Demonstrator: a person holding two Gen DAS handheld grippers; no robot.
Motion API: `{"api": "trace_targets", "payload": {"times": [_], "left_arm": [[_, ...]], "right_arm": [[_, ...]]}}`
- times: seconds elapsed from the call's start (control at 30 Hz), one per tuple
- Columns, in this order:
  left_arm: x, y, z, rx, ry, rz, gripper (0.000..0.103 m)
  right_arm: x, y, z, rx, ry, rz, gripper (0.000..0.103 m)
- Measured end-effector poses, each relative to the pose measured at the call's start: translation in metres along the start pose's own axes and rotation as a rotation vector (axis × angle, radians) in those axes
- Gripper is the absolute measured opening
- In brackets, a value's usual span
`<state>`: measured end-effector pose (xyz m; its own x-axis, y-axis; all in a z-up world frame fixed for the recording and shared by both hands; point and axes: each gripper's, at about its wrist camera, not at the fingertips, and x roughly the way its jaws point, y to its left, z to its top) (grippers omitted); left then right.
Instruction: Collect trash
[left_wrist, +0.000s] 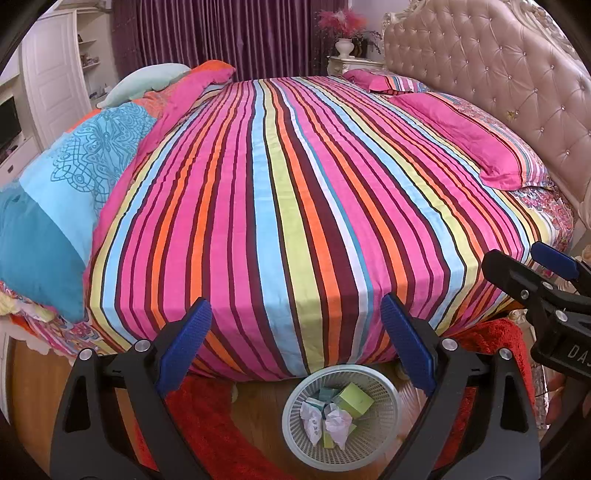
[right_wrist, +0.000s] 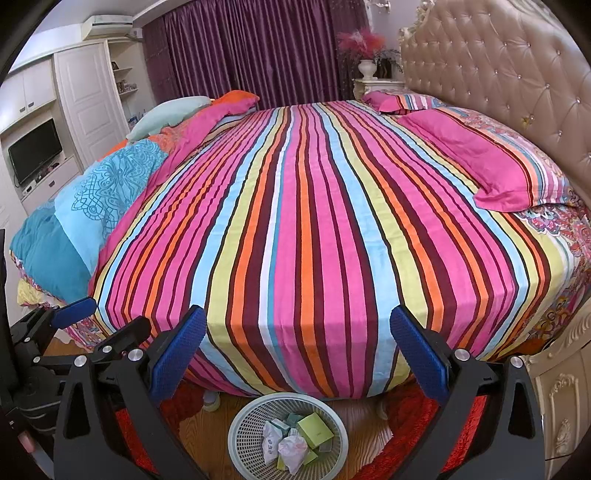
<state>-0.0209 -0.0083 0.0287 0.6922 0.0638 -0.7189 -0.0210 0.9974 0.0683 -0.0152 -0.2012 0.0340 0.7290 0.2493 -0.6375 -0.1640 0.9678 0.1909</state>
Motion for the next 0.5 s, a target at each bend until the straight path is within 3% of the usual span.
{"api": "trace_targets", "payload": {"times": [0.5], "left_arm": [[-0.0055, 0.0001, 0.0023, -0.01, -0.033, 0.027, 0.09]], "right_arm": [[0.0011, 0.0005, -0.0022, 0.007, 0.004, -0.001, 0.095]]}}
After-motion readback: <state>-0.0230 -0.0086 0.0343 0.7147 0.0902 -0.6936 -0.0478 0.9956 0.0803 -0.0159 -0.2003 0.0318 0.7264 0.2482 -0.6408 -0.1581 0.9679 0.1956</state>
